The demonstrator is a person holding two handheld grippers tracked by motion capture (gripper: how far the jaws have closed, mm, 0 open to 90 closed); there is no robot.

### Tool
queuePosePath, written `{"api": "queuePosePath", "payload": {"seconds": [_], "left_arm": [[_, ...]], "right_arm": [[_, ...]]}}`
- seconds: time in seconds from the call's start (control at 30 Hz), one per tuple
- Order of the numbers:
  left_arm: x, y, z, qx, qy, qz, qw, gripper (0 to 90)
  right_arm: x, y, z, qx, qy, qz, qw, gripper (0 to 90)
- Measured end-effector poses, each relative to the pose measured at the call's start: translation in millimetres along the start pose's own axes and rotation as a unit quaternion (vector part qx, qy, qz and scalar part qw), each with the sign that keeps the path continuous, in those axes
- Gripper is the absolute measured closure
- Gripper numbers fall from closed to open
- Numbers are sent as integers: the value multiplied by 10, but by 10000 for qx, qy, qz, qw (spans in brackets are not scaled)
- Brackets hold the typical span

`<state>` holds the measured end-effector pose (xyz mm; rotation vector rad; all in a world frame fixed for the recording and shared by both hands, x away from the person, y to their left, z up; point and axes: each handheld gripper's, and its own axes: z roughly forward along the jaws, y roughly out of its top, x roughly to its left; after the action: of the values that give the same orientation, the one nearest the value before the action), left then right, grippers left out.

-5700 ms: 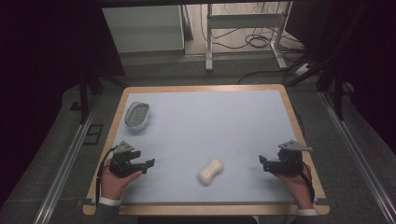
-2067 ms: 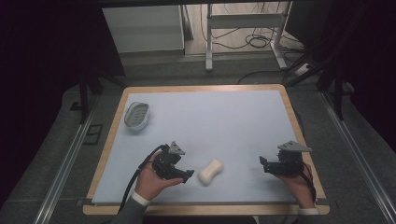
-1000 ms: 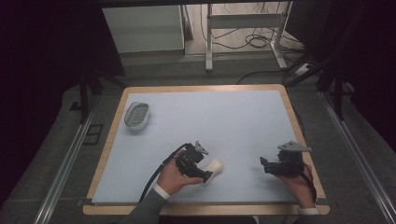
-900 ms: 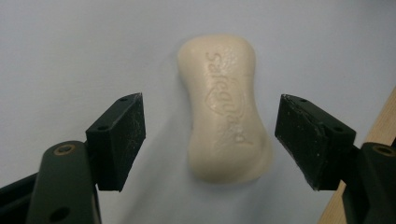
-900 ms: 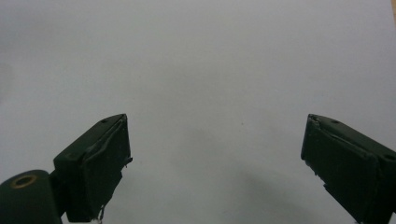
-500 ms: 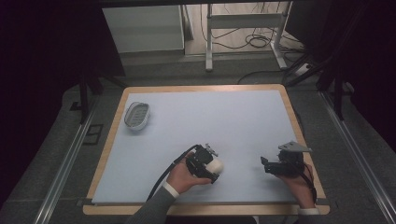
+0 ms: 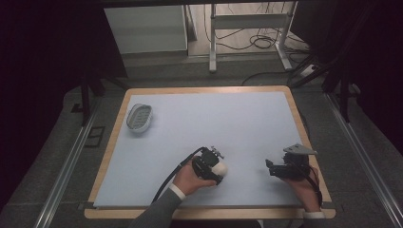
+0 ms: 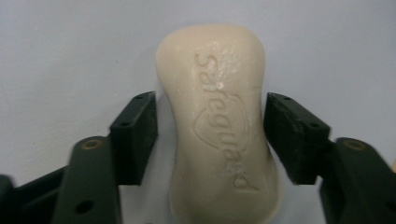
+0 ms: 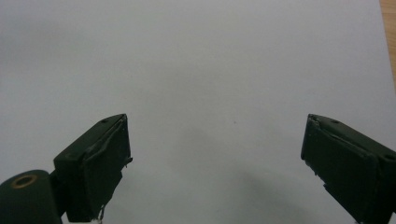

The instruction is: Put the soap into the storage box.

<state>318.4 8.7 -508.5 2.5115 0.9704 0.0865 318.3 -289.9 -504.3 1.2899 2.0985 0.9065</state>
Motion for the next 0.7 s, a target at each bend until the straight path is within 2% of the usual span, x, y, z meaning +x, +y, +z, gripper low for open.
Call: {"api": "queuePosePath", "payload": {"seconds": [0.37,0.7], "left_arm": [[-27,19,8,58,135,-27,9999,404],[-35,42,13,131,164,-46,9998,403]], "right_arm": [[-10,-3,-2,2,-27,29,10000,80],[-15,-5,-1,10,-46,35,10000,80]]}}
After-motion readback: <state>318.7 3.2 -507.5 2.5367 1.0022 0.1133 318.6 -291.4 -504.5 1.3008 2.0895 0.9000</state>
